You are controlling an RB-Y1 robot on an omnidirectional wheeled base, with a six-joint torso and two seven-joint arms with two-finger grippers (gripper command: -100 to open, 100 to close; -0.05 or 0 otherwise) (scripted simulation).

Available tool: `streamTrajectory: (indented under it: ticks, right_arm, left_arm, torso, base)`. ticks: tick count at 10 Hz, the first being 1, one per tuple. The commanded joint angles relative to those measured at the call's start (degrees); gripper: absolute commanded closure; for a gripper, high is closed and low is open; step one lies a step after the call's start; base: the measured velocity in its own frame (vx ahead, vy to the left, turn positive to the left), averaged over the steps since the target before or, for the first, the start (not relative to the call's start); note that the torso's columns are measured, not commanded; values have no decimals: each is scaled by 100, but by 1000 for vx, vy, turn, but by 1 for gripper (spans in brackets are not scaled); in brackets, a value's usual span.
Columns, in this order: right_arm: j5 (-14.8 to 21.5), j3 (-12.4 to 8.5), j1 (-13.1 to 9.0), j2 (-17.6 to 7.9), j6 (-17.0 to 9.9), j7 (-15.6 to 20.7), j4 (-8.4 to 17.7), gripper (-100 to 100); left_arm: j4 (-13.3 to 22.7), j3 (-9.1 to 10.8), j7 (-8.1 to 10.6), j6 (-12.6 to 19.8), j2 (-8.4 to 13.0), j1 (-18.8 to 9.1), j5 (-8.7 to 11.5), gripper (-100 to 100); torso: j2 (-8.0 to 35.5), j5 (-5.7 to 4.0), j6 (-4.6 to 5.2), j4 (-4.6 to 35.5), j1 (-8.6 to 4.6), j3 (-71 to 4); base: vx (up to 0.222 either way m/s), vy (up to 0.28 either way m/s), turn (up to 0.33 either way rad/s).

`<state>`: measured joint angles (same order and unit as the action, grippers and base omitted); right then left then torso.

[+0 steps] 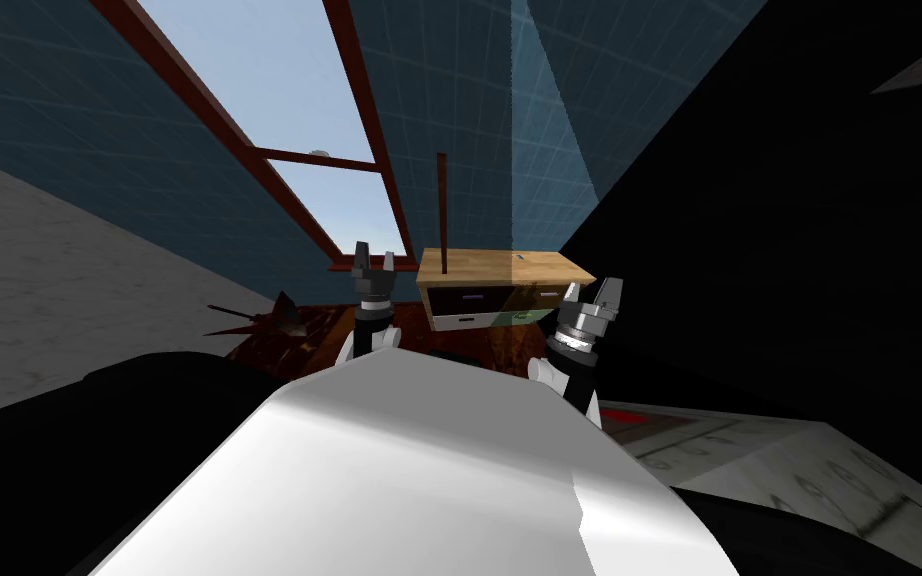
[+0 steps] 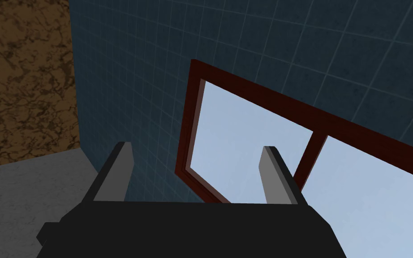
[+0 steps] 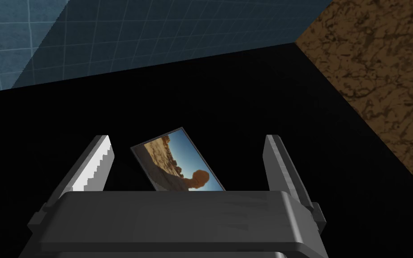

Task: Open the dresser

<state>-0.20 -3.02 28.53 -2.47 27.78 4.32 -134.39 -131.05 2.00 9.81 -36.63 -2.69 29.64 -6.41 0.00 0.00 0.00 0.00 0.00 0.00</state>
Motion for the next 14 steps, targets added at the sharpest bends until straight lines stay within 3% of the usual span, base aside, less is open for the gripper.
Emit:
streamTrajectory:
  ticks: [1,9,10,11,14]
  right_arm:
    - [0,0,0,0,0,0,0,0]
    - [0,0,0,0,1,0,-2,0]
    - [62,-24,-12,-197,33,223,66,-100]
    - [104,-41,-21,-276,55,375,113,-100]
    - [218,-88,-43,-415,117,787,244,-100]
  left_arm:
    - [0,0,0,0,0,0,0,0]
    - [-2,0,0,-1,0,0,0,0]
    - [-2,0,0,-1,0,0,0,0]
    - [0,0,0,0,0,0,0,0]
    - [1,0,0,0,0,1,0,0]
  torso:
    - [232,0,0,235,0,-467]
    - [3539,0,0,3537,0,-7073]
    - [3962,0,0,3960,0,-7919]
    - [4149,1,0,4148,1,-8316]
    - [4219,1,0,4224,3,-8461]
  base:
    - [0,0,0]
    - [0,0,0]
    - [23,6,1]
    - [41,12,3]
    - [50,13,5]
